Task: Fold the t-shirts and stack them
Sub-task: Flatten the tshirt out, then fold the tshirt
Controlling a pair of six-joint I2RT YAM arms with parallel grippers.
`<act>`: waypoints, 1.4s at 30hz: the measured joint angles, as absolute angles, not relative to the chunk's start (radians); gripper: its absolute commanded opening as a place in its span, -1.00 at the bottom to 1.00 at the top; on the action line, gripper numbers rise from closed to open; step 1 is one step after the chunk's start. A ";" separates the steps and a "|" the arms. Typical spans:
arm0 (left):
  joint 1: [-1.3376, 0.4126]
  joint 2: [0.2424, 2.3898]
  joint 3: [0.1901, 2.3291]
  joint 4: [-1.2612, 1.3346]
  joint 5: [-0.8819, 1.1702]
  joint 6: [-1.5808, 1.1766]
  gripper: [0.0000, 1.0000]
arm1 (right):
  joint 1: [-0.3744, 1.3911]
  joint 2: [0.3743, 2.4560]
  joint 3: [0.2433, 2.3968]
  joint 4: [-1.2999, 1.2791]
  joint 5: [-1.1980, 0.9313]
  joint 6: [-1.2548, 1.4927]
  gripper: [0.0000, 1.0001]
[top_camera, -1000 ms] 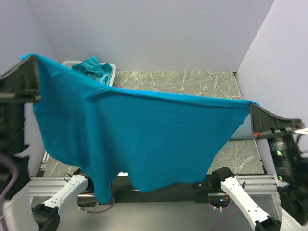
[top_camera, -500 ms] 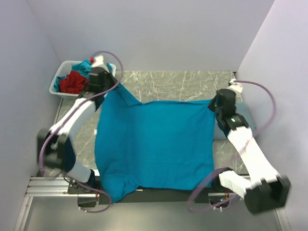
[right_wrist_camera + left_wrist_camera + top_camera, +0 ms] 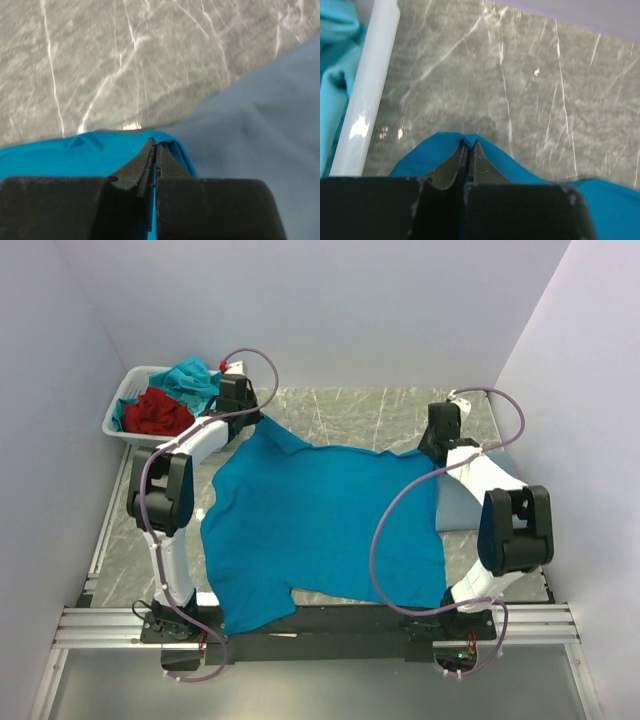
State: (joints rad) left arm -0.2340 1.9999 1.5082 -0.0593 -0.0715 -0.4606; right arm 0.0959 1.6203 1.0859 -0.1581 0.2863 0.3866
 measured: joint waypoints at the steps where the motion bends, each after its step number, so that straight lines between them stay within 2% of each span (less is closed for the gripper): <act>1: -0.234 2.015 1.528 -0.059 -0.075 -0.461 -0.99 | 0.092 1.645 1.108 -0.159 0.286 0.385 -1.00; 7: -0.233 2.044 1.559 -0.072 -0.090 -0.470 -0.99 | 0.082 1.703 1.162 -0.183 0.292 0.388 -1.00; 15: -0.232 1.975 1.473 -0.075 -0.098 -0.514 -0.99 | 0.082 1.639 1.121 -0.203 0.294 0.394 -1.00; 23: -0.232 1.795 1.321 -0.109 -0.103 -0.593 -0.99 | 0.082 1.481 1.046 -0.221 0.266 0.399 -1.00; 33: -0.249 1.519 1.130 -0.257 -0.175 -0.767 -0.99 | 0.082 1.420 1.022 -0.281 0.260 0.403 -1.00; 42: -0.334 1.284 1.013 -0.413 -0.303 -0.901 -0.99 | 0.081 1.386 1.010 -0.324 0.257 0.407 -1.00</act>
